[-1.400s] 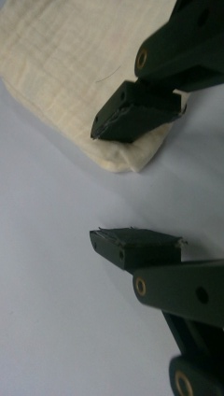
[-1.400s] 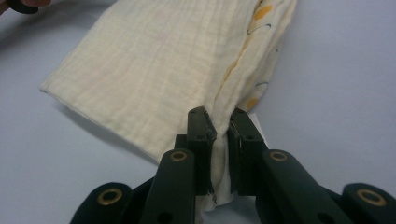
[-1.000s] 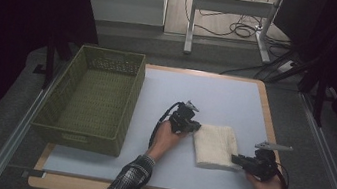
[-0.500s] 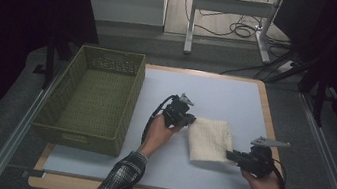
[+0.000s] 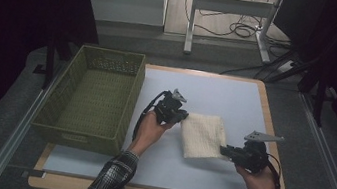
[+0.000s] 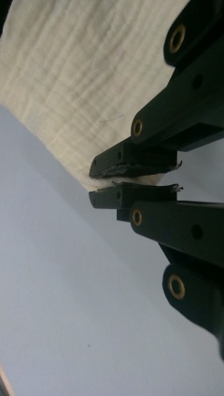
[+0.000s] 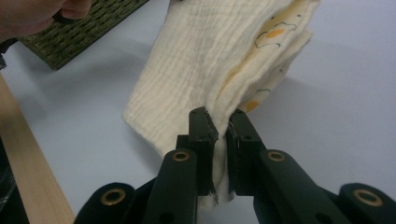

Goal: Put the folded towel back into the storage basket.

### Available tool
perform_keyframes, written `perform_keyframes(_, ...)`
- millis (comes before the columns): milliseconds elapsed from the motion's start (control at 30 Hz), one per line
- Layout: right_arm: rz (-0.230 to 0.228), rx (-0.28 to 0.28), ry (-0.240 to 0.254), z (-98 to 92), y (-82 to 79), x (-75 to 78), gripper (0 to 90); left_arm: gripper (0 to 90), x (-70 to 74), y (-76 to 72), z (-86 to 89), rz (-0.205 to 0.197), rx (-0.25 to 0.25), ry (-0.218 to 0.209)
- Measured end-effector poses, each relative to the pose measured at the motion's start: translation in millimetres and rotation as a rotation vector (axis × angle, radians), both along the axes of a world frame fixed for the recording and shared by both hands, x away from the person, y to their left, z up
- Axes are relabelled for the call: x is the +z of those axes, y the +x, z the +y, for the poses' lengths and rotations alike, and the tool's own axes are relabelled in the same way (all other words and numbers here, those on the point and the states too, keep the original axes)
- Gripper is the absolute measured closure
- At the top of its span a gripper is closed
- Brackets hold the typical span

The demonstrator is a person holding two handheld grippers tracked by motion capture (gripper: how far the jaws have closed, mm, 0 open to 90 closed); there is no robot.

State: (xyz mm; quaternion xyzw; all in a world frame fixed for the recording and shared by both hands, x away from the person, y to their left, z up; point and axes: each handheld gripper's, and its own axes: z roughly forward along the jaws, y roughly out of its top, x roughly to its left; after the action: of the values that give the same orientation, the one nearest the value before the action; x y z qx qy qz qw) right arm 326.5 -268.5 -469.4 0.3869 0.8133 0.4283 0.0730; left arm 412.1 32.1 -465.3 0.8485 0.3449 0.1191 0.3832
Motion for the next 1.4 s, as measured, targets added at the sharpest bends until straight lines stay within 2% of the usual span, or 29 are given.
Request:
perform_keyframes(500,-0.013,0.027,0.010,20.1,6.1,9.3,81.8,83.4,16.9,-6.1,21.7,-0.029,0.025,0.031)
perform_keyframes(667,-0.028,0.046,0.003,29.8,9.5,14.1,81.9,83.4,26.2,-8.8,33.2,-0.040,0.039,0.054)
perform_keyframes(933,-0.034,0.067,0.002,44.6,13.4,22.9,81.8,83.2,41.8,-15.4,46.2,-0.062,0.057,0.097)
perform_keyframes(1100,-0.032,0.081,0.011,52.4,15.5,28.4,81.9,83.2,49.0,-19.5,55.4,-0.067,0.070,0.109)
perform_keyframes(1267,-0.031,0.096,0.012,60.2,17.3,33.0,81.9,83.2,53.6,-22.6,64.2,-0.053,0.079,0.128)
perform_keyframes(1400,-0.031,0.118,0.009,71.5,18.9,38.4,81.8,83.3,58.9,-23.8,77.8,-0.002,0.084,0.134)
